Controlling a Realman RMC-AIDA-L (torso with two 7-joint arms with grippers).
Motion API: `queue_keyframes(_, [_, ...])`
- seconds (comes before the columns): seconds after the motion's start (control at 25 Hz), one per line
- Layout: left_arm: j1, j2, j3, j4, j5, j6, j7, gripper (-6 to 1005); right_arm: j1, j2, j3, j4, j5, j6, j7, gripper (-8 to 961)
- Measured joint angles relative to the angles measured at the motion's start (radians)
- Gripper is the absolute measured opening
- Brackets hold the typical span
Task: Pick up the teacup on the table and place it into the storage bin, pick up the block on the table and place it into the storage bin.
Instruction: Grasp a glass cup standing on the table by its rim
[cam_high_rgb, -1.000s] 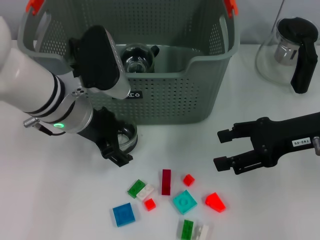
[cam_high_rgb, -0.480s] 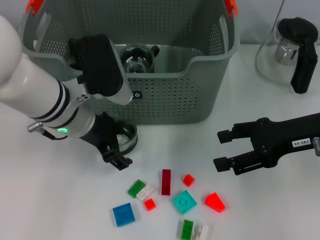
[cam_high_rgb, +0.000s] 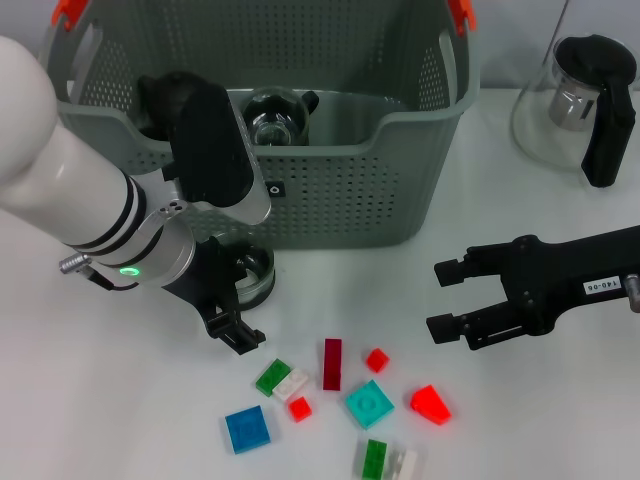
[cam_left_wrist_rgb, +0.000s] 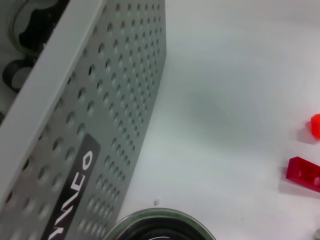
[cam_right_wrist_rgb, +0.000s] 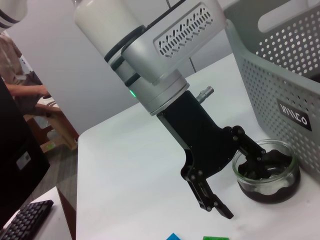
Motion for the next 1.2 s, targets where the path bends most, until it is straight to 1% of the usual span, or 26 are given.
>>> queue_keyframes(0.6, [-0.007,0.000,0.005,-0.011,0.002,-0.003,0.000,833,-0.001,0.000,0.000,0.010,0.000,0.002,-0.003,927])
queue_keyframes(0.84, [-0.023,0.001,0.009,-0.039,0.002,-0.007,0.000,830,-0.003,0.000,0.000,0.012,0.000,0.006,-0.004,927])
queue_keyframes(1.2, [-0.031,0.001,0.010,-0.041,0.019,0.000,-0.001,826,-0.005,0.000,0.000,0.012,0.000,0.015,-0.004,927])
